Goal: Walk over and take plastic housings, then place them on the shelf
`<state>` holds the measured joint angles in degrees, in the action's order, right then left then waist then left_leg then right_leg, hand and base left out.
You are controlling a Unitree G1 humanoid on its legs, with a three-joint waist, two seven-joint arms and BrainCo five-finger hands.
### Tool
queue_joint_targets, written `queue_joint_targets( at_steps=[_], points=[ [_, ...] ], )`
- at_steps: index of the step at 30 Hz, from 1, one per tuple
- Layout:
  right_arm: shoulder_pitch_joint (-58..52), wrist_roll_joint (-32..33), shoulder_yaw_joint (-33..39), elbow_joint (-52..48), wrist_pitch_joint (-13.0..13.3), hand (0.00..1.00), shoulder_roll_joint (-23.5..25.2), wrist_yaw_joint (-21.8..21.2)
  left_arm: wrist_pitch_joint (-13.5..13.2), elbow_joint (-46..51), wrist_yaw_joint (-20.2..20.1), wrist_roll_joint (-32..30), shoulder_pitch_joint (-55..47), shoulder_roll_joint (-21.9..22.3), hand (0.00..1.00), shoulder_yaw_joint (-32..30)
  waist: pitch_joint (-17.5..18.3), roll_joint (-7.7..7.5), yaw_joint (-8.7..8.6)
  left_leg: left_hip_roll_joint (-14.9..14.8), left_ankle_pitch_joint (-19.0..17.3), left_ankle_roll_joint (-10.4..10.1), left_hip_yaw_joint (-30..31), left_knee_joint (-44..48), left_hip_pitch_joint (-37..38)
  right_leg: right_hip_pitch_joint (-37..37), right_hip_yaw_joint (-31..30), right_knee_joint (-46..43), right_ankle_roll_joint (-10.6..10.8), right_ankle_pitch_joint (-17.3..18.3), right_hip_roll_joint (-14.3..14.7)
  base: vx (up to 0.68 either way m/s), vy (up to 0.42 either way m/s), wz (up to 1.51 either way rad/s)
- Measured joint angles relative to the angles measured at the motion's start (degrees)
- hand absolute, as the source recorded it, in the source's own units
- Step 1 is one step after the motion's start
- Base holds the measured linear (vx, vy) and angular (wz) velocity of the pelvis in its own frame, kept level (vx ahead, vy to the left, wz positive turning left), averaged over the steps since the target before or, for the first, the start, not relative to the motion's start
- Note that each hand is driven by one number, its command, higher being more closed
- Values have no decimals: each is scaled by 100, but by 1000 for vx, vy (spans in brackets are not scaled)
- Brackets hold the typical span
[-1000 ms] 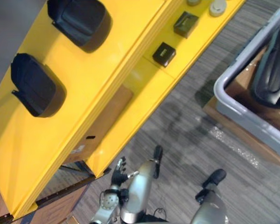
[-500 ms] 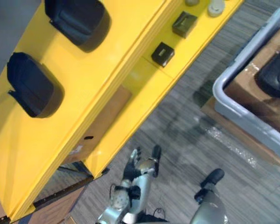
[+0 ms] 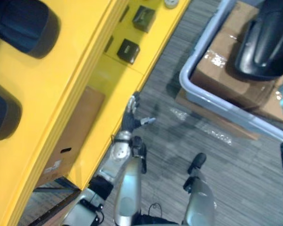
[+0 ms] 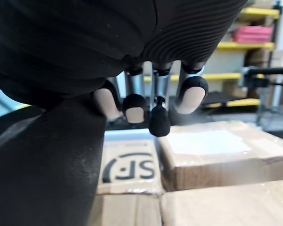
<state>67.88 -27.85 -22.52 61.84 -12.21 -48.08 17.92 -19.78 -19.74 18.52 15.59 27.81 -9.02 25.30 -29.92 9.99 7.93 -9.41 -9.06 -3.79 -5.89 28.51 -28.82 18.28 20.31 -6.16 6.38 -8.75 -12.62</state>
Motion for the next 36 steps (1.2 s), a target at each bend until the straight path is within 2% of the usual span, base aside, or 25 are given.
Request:
queue_joint_targets(
  at_steps=[2, 5, 6, 8, 10, 12, 17, 19, 22, 26, 29, 31, 33, 36],
  points=[
    [0, -1, -81, -74, 5, 100, 142, 153, 115, -56, 23, -1, 165, 0, 0, 3, 0, -4, -107, -19, 8, -13, -33, -5, 5, 4, -17, 15, -2, -19, 19, -57, -14, -10],
    [2, -22, -93, -229, 79, 100, 314, 492, 210, -318, 110, 1, 559, -69, 0, -30, -20, -121, -151, -96, 17, -26, -159, -20, 12, 76, -160, 118, -38, -131, 86, -47, -21, -25],
    [2, -133, -122, -270, 131, 100, 394, 657, 286, -413, 152, 5, 692, -114, 0, -40, -24, -176, -236, -104, 26, -36, -191, -31, 13, 77, -169, 146, -42, -157, 98, -30, -22, -13],
    [2, -233, -122, -295, 245, 100, 526, 874, 380, -541, 189, 7, 844, -172, 0, -51, -13, -283, -296, -115, 36, -46, -267, -87, 80, 83, -243, 161, -47, -171, 105, -23, -20, -13],
    [3, -309, -121, -501, 456, 100, 588, 1131, 471, -584, 296, 48, 979, -169, 0, -179, -9, -368, -423, -119, 37, -48, -274, -102, 105, 81, -287, 167, -47, -184, 112, -16, -15, -7],
    [4, -467, -121, -673, 615, 100, 635, 1316, 599, -756, 314, 295, 1155, -171, 0, -278, -8, -415, -489, -135, 42, -51, -300, -124, 146, 79, -317, 181, -80, -231, 128, -19, -7, -10],
    [2, -741, -112, -1398, 959, 100, 786, 1634, 840, -1003, 298, 959, 1453, -192, 0, -645, 15, -650, -657, -136, 172, -92, -419, -395, 412, 2, -346, 211, -125, -274, 138, -20, -24, -9],
    [-3, -885, -102, -1685, 1064, 100, 864, 1733, 946, -1034, 247, 1465, 1580, -235, 0, -675, 33, -749, -750, -130, 238, -124, -447, -526, 574, -119, -352, 283, -125, -274, 153, -14, -31, -1],
    [-94, -1011, 2, -1991, 1228, 100, 868, 1746, 1029, -1073, 37, 1957, 1668, -250, 0, -695, 46, -813, -809, -132, 269, -152, -527, -640, 781, -297, -362, 376, -125, -274, 174, -8, -18, -7],
    [-455, -1248, 295, -2575, 1459, 100, 891, 1838, 1235, -1074, -469, 2822, 1796, -305, 0, -805, 68, -878, -922, -133, 283, -180, -646, -796, 1158, -572, -444, 467, -122, -276, 189, -5, -1, -12],
    [-695, -1370, 397, -2789, 1531, 100, 957, 1839, 1255, -1071, -803, 3286, 1841, -341, 0, -848, 90, -922, -1007, -132, 283, -183, -693, -868, 1395, -773, -460, 518, -121, -275, 196, 5, 5, -8],
    [-915, -1522, 416, -2802, 1618, 100, 1107, 1838, 1282, -1067, -925, 3572, 1876, -391, 0, -845, 201, -1025, -1068, -133, 283, -191, -717, -924, 1504, -892, -458, 625, -108, -283, 215, -3, 1, -4],
    [-1120, -1582, 459, -2811, 1645, 100, 1206, 1838, 1293, -1066, -989, 3584, 1919, -391, 0, -837, 248, -1109, -1067, -132, 302, -219, -725, -1014, 1642, -1026, -449, 703, -97, -291, 231, 0, 0, 0],
    [-1401, -1632, 460, -2977, 1681, 100, 1312, 1831, 1368, -1052, -988, 3579, 1932, -390, 0, -834, 384, -1146, -1056, -125, 311, -236, -730, -1112, 1790, -1174, -426, 799, -94, -294, 247, 13, 2, 1]
  ],
)
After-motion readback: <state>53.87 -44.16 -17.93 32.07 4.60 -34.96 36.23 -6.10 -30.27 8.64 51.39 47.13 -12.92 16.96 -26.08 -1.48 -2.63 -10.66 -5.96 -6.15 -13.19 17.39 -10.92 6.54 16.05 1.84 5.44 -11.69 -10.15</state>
